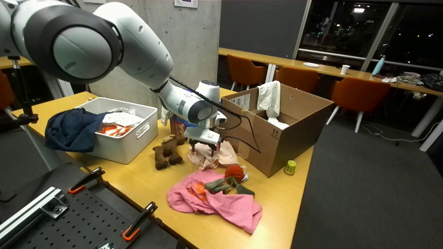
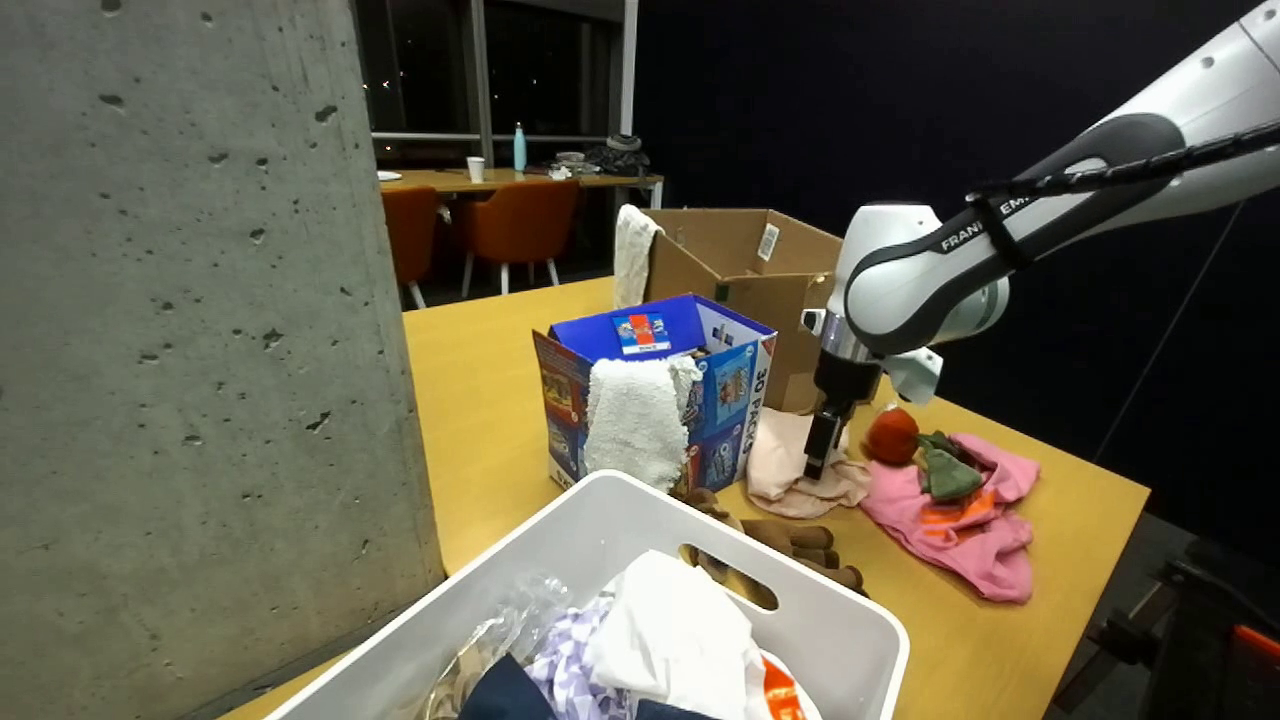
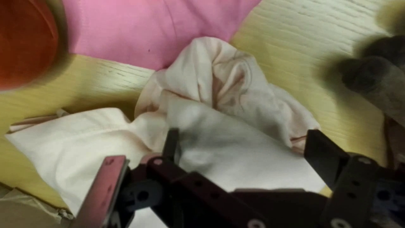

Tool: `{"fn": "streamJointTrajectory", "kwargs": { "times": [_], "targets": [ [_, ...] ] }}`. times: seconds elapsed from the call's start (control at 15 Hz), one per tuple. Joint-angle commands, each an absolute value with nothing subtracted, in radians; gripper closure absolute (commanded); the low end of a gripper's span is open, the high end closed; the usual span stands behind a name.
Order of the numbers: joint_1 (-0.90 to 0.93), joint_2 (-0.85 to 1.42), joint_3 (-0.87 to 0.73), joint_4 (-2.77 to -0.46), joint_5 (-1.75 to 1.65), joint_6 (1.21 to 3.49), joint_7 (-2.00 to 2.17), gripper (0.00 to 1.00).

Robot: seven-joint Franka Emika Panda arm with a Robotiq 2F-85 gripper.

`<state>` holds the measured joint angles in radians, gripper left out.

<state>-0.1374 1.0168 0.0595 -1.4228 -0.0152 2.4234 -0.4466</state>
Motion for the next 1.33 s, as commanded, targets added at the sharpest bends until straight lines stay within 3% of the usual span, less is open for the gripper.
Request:
{"fn": "streamJointTrajectory", "kwargs": {
  "times": [0.0,0.07,0.2,0.73,0.87,1.27],
  "targets": [
    [-0.144,1.095,0.062,-1.307,-0.03,2.383,-0.432,0.0],
    [-0.14,1.114,0.06,-1.283,-0.032,2.383,-0.427,0.25],
    [-0.131,1.14,0.06,-1.251,-0.034,2.381,-0.421,0.32],
    [-0.093,1.043,0.025,-1.417,-0.045,2.479,-0.315,0.94],
    [-0.078,0.964,0.003,-1.535,-0.059,2.547,-0.26,1.0],
    [0.047,0.752,-0.055,-1.82,-0.119,2.665,-0.076,0.97]
  ]
}}
